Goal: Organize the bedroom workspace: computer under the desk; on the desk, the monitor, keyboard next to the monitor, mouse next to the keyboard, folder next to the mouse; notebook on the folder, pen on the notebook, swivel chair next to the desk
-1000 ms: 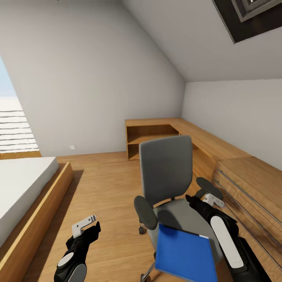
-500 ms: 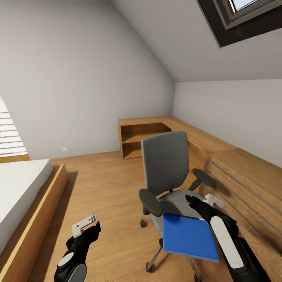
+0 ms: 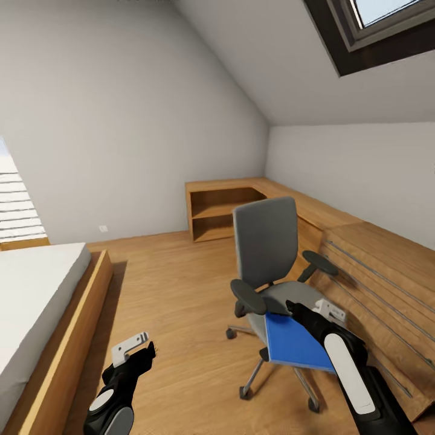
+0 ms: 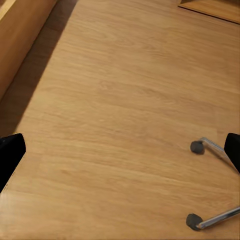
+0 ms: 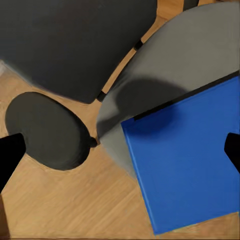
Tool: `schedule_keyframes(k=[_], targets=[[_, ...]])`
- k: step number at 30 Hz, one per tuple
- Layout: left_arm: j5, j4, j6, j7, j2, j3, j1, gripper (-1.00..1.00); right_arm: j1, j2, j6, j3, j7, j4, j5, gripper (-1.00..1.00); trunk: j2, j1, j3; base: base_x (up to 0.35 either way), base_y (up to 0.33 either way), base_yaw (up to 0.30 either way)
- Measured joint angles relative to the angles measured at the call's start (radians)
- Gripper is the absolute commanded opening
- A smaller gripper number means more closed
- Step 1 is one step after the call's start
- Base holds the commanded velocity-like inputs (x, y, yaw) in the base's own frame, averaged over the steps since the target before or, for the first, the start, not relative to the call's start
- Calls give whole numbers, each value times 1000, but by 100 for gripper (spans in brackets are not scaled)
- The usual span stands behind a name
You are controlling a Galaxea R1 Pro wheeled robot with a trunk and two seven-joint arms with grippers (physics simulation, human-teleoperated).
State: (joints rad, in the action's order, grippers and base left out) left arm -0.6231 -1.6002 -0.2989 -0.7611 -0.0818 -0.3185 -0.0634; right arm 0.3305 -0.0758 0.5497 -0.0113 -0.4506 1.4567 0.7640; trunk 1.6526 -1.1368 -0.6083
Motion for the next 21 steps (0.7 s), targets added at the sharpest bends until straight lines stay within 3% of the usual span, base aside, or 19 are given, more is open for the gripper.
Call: schedule_keyframes(k=[9, 16, 21], targets=[[0, 0, 0, -1, 0, 0, 0, 100, 0, -2, -2, 11, -1, -2, 0, 100, 0, 0, 0, -22, 52, -193], [0, 0, 1, -3, 1, 0, 0, 100, 0, 0, -2, 98, 3, -26, 6, 100, 0, 0, 0, -3, 6, -282], [0, -1, 2, -3, 2, 0, 0, 100, 0, 0, -3, 147, 7, -55, 53, 100, 0, 0, 0, -1, 1, -294]])
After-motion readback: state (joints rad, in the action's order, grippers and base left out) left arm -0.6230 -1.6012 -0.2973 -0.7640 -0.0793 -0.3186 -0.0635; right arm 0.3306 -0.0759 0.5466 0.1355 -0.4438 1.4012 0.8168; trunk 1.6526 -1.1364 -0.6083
